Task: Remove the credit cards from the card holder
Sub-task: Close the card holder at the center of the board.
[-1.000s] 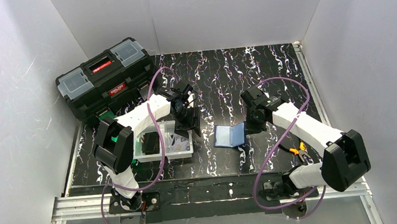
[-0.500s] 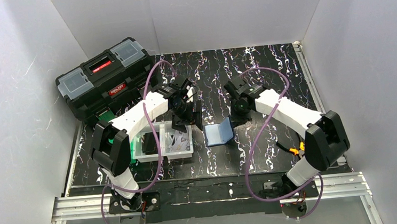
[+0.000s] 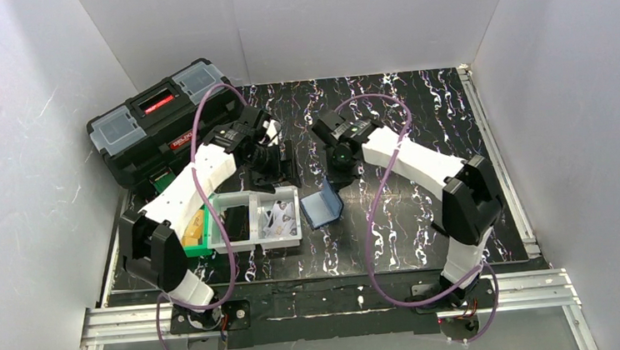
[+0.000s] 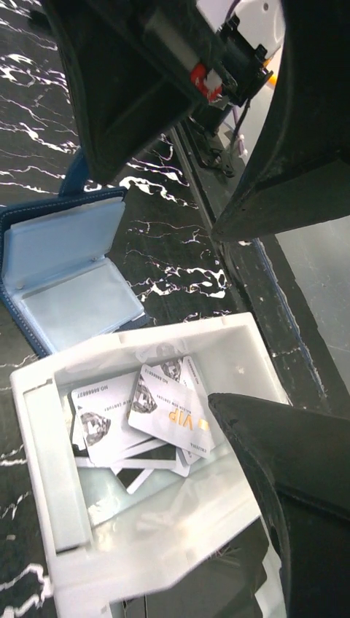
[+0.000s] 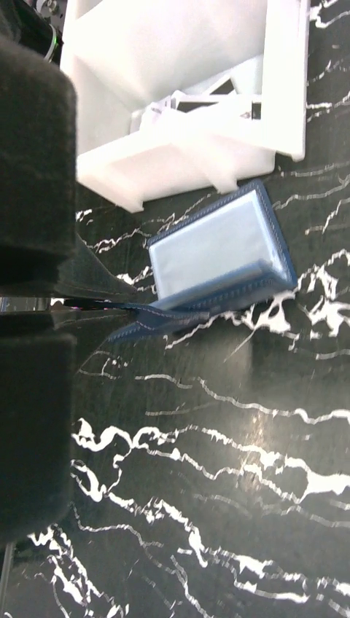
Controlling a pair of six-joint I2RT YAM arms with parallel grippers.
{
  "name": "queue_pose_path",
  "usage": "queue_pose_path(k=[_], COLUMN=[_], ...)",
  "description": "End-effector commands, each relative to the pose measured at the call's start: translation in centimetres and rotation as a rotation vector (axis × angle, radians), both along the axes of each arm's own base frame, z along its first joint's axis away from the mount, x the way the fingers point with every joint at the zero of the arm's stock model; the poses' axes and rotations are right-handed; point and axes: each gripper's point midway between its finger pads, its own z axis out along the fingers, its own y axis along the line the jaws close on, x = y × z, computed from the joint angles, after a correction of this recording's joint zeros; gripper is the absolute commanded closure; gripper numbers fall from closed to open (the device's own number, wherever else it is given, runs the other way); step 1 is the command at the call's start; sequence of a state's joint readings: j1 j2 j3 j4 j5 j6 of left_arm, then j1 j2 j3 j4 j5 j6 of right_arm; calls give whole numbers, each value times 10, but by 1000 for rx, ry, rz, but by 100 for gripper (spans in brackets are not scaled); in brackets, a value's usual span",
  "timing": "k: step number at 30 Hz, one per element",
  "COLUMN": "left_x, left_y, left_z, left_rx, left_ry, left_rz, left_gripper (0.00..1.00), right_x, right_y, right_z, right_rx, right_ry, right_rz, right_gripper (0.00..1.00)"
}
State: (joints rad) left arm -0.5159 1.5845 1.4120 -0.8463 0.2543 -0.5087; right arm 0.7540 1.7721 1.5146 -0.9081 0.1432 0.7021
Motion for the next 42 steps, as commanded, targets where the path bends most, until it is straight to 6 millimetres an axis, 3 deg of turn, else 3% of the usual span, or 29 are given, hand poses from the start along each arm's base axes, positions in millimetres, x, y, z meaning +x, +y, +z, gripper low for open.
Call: queue_pose_path(k=[1,8,13,17,21,25,33,42], left_x=[-10,-12,-13,-14,-14,-14,-7,0], left_y=[21,35,37,38,37,35,32,28], left_z=[19,23,26,27,29,27,34,45], left_rx=[-12,-23,-30,-30,-37,-48,-56,-72], left_ry=[-32,-36,-41,-39,-41,-29,-48,-73], left_rz=[30,60,65,66,68,70,78,68], left_gripper=[26,27,27,28,28,28,28,25], right_x=[-3,-12,-21,-20,-17,-16,-12,-2], right_y=[28,68,86,82,62,52,69,70], right_z=[1,-18,-38,-60,-74,-69,-34,3], right_rx=[11,130,232,219,197,204,323,360], right_ry=[18,84,141,173,188,153,93,10], right_rz=[36,49,39,2,-40,-29,52,90], right_gripper=[99,99,99,97,95,78,49,31])
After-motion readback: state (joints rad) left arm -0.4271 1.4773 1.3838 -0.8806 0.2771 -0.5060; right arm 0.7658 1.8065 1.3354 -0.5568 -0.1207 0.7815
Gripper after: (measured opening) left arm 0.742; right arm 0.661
